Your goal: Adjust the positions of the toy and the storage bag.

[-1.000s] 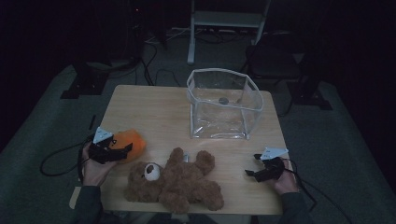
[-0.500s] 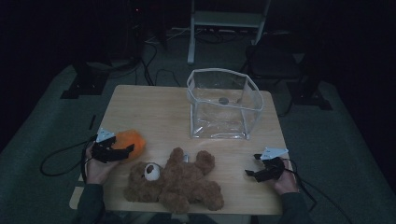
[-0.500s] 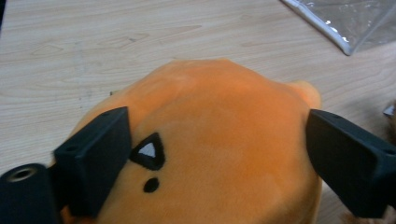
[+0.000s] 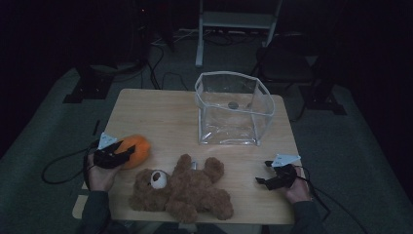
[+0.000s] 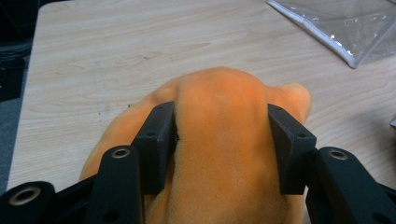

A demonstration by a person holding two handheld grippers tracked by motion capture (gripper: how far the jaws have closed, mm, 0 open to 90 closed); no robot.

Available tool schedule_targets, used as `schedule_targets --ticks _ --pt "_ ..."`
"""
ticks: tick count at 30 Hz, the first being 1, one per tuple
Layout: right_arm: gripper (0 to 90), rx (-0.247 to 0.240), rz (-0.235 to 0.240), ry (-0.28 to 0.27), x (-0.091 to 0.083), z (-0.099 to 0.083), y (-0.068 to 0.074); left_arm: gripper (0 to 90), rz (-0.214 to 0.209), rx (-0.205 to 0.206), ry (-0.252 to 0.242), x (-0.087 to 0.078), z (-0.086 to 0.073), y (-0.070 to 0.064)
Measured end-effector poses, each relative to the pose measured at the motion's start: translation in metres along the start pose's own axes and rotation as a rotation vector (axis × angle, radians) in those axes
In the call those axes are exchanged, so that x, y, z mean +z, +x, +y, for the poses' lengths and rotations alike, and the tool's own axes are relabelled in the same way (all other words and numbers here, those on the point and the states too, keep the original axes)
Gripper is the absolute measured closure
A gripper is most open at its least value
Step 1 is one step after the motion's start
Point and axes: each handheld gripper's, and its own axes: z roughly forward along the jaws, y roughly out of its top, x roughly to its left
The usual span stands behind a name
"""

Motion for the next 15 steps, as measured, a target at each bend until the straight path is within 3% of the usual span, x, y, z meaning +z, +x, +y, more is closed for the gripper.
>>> schedule_targets --ticks 15 --pt "14.9 0.006 -0.008 0.0 -0.0005 -0.0006 0.0008 51.7 0.016 -0.006 -0.019 0.0003 0.0082 0.0034"
